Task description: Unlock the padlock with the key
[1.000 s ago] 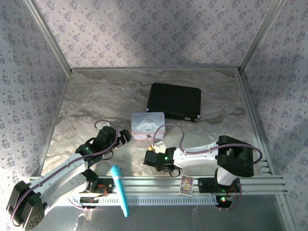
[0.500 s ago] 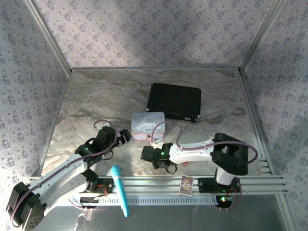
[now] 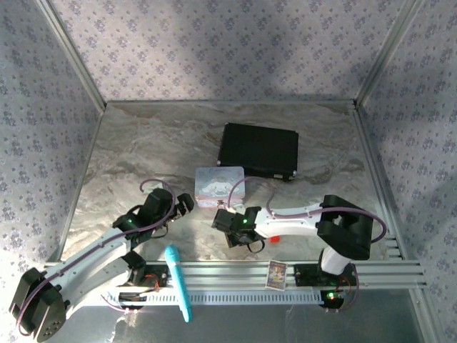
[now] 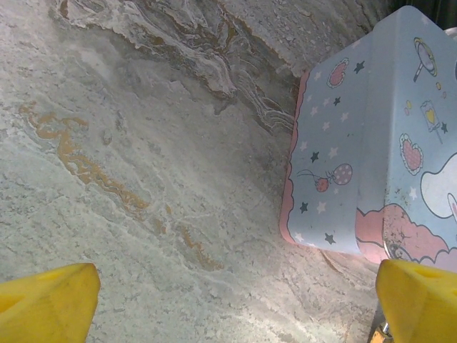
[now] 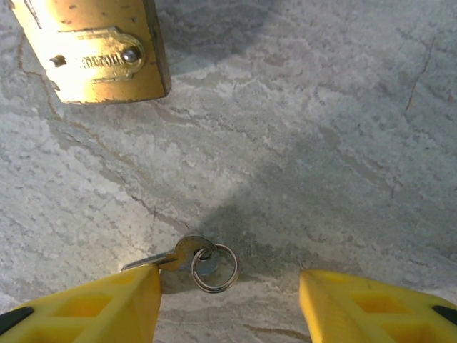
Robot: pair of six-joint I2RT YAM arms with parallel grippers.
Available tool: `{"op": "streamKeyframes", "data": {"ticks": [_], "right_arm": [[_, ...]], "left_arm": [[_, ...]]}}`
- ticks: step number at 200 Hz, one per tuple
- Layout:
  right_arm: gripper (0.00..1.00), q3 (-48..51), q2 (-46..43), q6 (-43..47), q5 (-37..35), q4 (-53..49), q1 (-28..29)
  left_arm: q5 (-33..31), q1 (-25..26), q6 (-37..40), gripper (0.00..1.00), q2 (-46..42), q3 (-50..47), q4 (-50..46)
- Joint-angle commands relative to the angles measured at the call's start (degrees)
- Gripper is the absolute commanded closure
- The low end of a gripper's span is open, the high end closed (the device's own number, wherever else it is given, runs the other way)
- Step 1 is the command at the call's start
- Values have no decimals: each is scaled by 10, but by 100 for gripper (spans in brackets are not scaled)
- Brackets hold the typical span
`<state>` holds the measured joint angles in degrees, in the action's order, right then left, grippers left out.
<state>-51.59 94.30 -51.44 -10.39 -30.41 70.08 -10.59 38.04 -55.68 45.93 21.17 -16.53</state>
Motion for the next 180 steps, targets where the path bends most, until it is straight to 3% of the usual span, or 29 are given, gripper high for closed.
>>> {"op": "streamKeyframes", "data": {"ticks": [1,66,108,180], "right_arm": [[44,-8,11,18,-14,142,-20],[48,24,-27,105,54,193,-56],[54,19,-22,130,49,155,-58],[55,70,-63,143,56,123,-53]], "left_arm": [[-9,5,-9,1,3,-3,6],[-8,5,-10,1,7,1,9],[-5,5,-11,1,14,4,9],[-6,6,-11,1,27,11,8]]}}
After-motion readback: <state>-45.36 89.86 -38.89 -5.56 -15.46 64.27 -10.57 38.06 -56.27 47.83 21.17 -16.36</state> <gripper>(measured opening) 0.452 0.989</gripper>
